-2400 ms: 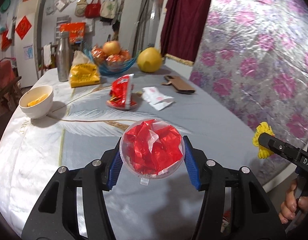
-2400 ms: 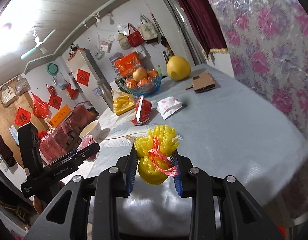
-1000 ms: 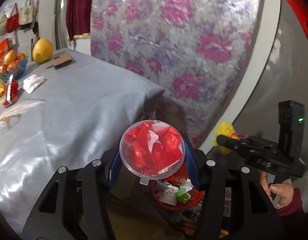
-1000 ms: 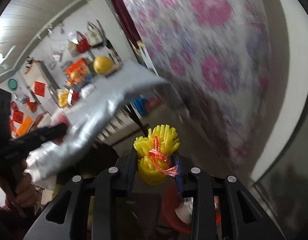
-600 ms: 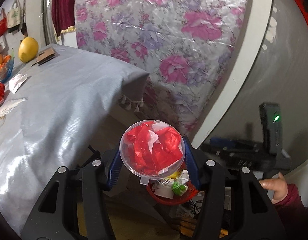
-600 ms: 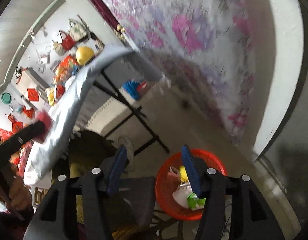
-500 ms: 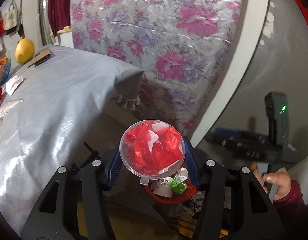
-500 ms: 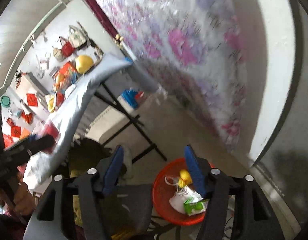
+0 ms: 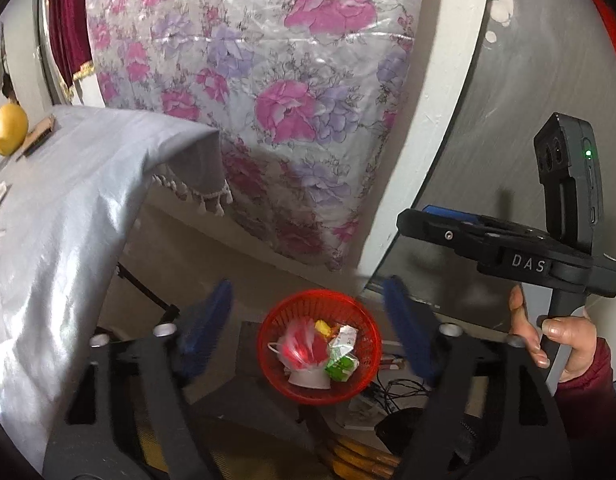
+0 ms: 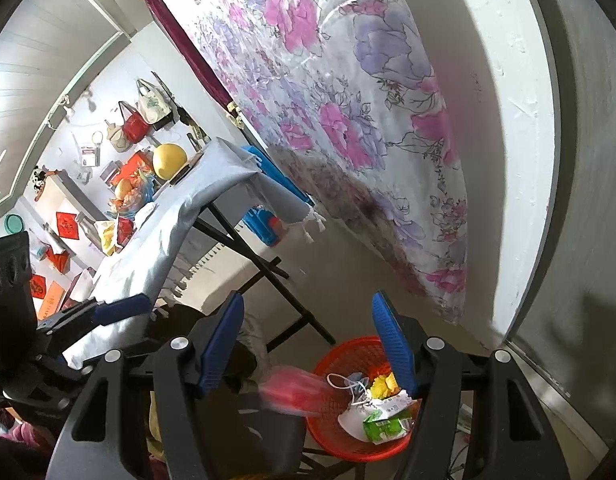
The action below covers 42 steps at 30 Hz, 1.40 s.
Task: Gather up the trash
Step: 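Return both grippers from the wastebasket to the table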
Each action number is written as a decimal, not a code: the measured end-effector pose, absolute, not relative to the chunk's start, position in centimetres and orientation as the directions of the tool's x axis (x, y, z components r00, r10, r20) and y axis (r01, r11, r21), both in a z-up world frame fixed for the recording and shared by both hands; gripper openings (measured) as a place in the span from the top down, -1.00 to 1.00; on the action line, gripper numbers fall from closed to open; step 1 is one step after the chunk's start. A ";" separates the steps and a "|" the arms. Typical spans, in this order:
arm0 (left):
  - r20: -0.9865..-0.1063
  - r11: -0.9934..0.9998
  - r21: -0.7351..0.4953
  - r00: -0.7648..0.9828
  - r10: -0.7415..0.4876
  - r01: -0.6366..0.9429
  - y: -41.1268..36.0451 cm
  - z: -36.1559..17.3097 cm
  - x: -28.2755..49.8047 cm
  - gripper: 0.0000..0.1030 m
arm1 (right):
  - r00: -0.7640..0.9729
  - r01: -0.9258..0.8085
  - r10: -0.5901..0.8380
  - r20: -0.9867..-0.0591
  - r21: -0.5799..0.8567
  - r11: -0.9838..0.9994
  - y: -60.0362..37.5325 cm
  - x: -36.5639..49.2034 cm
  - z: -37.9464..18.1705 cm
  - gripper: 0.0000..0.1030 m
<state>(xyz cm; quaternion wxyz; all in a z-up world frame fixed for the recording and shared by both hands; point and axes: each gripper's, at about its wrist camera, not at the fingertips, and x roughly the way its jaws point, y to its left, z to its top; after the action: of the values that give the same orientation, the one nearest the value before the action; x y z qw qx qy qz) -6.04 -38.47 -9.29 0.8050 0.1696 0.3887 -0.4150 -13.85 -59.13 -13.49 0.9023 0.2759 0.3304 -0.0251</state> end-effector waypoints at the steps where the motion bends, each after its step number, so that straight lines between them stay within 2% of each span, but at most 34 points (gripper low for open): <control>1: -0.759 0.601 -0.036 0.370 -0.536 0.798 -38.3 -9.1 -6.2 -0.63 | 0.781 0.225 0.139 -0.608 0.483 0.846 -59.1 -13.8 -13.5 -0.28; 6: -0.751 0.619 -0.036 0.387 -0.534 0.785 -37.6 -8.6 -5.9 -0.76 | 0.783 0.221 0.147 -0.604 0.492 0.842 -59.0 -13.8 -13.5 -0.29; 20: -0.725 0.710 -0.055 0.460 -0.512 0.702 -34.3 -7.5 -3.8 -0.79 | 0.782 0.186 0.165 -0.601 0.478 0.858 -57.6 -13.4 -12.7 -0.33; 25: -0.714 0.724 -0.042 0.486 -0.503 0.688 -33.5 -7.2 -3.8 -0.79 | 0.776 0.184 0.147 -0.613 0.443 0.877 -57.0 -13.4 -12.3 -0.54; 31: -0.700 0.754 -0.021 0.528 -0.480 0.657 -32.4 -6.9 -3.3 -0.83 | 0.736 0.191 0.039 -0.676 0.263 0.946 -54.6 -12.7 -11.6 -0.84; 36: -0.691 0.784 -0.018 0.559 -0.458 0.621 -30.9 -6.9 -2.5 -0.84 | 0.721 0.188 -0.049 -0.691 0.127 0.974 -52.7 -12.2 -10.8 -0.89; 42: -0.662 0.831 -0.006 0.620 -0.420 0.557 -28.2 -6.5 -1.4 -0.87 | 0.744 0.146 -0.002 -0.668 0.160 0.976 -51.1 -10.8 -9.2 -0.89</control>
<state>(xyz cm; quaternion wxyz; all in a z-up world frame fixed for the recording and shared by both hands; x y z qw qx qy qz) -1.39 -28.15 -6.47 0.8945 0.1004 0.3395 -0.2731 -10.84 -51.11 -9.24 0.9283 0.1012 0.3557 -0.0398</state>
